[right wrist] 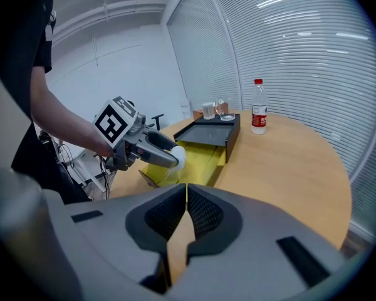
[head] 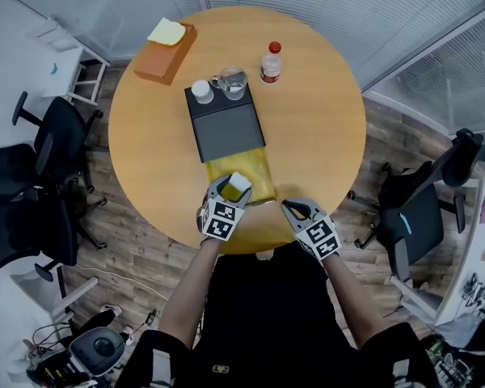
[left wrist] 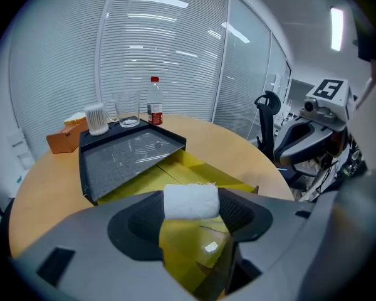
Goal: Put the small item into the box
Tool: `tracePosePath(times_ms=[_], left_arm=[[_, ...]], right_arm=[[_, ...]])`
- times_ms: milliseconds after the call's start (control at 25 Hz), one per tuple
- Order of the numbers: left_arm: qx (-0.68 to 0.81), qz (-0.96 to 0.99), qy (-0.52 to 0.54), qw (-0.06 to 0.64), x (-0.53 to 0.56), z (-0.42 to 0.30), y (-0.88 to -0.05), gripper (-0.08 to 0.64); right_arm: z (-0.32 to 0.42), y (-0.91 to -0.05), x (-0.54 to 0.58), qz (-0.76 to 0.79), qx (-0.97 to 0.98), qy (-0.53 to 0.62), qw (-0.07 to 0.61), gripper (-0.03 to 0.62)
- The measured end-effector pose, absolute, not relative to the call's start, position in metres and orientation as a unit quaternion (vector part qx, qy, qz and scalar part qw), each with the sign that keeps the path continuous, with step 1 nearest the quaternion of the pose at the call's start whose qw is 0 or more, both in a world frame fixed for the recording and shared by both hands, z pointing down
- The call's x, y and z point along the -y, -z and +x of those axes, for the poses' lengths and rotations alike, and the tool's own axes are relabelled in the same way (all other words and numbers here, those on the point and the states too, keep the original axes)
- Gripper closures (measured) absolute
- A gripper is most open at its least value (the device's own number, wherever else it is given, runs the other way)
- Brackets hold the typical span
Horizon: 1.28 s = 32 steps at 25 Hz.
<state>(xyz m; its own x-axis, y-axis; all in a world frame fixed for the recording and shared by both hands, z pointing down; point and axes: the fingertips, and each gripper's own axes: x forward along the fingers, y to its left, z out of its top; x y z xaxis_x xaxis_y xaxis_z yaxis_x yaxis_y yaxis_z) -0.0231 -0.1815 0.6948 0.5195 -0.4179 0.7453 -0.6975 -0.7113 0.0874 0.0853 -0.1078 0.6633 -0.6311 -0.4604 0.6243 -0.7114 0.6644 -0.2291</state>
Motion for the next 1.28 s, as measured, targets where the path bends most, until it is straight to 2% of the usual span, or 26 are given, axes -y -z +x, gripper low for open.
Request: tracePosePath(times_ms=[320, 880, 1280], left_arm=[[0.324, 0.84, -0.386, 0.202, 0.186, -0.016, -0.715, 0.285], [0.327, 0.813, -0.448, 0.18, 0.186, -0.015, -0.734, 0.285], [0.341, 0.809, -0.44, 0.187, 0.188, -0.014, -0.735, 0.274]], right_arm=[[0.094, -0.667, 0.109, 0.33, 0.873, -0.24, 0.268, 0.586], [0.097, -0.674, 0.109, 0.316, 0.873, -0.248, 0.278, 0.586], [0.096, -0.675, 0.113, 0.314, 0.872, -0.249, 0.281, 0.586]])
